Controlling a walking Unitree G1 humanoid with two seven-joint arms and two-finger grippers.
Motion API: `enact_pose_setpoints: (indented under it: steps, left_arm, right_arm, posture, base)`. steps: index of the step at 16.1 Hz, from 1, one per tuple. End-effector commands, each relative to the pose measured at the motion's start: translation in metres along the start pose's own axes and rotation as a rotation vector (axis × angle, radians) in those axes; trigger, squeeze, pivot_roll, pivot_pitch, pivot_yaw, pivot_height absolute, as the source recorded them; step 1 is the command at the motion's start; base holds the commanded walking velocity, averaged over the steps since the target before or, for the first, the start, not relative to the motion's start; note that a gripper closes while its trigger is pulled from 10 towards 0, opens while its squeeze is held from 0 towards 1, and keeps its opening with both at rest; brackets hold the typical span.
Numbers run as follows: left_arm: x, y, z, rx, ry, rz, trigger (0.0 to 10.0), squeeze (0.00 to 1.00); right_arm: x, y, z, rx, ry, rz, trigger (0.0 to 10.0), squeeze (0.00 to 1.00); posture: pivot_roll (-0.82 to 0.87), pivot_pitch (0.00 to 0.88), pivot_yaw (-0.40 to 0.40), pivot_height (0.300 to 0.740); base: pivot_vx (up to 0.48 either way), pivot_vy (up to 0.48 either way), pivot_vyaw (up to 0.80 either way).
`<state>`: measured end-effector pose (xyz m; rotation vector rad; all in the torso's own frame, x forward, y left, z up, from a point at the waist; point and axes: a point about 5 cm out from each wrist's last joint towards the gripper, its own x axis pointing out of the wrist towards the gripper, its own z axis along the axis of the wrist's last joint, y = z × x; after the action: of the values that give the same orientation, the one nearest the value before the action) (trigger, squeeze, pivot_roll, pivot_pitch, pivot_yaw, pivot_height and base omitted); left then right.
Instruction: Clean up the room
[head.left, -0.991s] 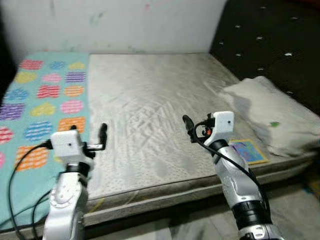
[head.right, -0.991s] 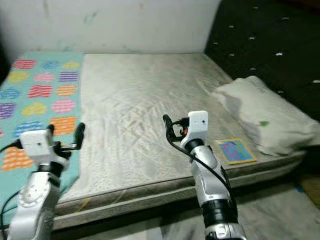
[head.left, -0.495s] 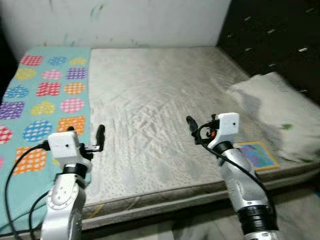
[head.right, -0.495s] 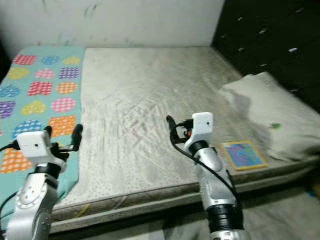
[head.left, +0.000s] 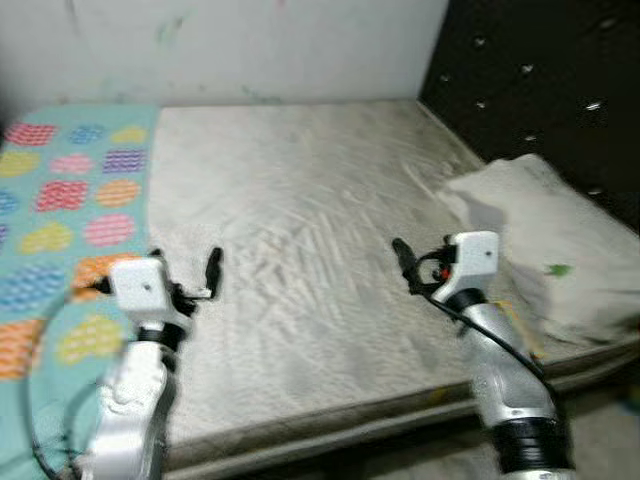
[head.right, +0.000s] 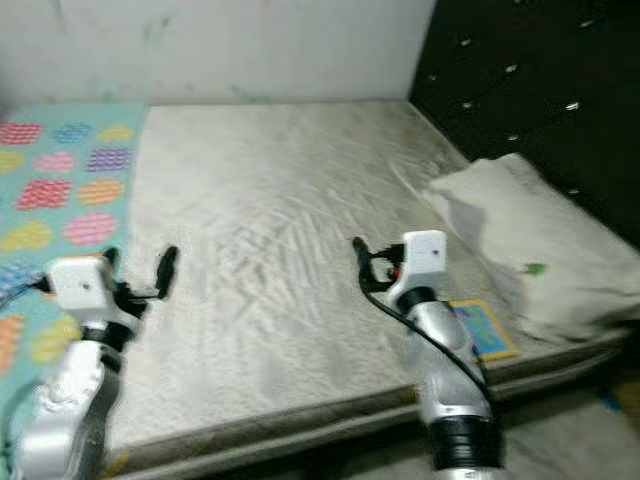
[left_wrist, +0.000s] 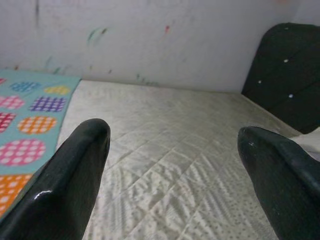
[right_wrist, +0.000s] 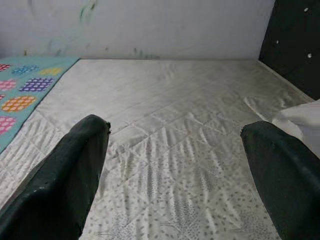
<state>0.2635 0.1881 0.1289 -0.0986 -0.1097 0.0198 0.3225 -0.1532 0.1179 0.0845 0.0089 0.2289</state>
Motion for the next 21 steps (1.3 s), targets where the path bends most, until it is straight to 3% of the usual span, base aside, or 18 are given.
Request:
enact_pose_setpoints:
  steps: [1,7,21]
  left_arm:
    - [-0.0020,0.0030,-0.0005,0.008,0.009,0.011,10.0,0.00]
    - [0.0004,0.0036,-0.0030,-0.014,0.025,0.042,10.0,0.00]
    - [0.0022,0.0012,-0.0045,-0.032,0.025,0.042,10.0,0.00]
  right_arm:
    - [0.0016,0.0053,0.0036,-0.003,-0.010,0.023,10.0,0.00]
    - [0.0012,0.0069,0.0035,-0.012,-0.010,0.035,10.0,0.00]
    - [0.0049,0.0059,0.0049,-0.026,-0.003,0.050,10.0,0.00]
  posture:
    - [0.00,0.048,-0.070,0.740]
    - [0.00,0.048,-0.070,0.740]
    - [-0.01,0.031,-0.079,0.740]
  base:
    - [0.000,0.000,0.00]
    - [0.000,0.057,0.24]
    - [0.000,0.474,0.03]
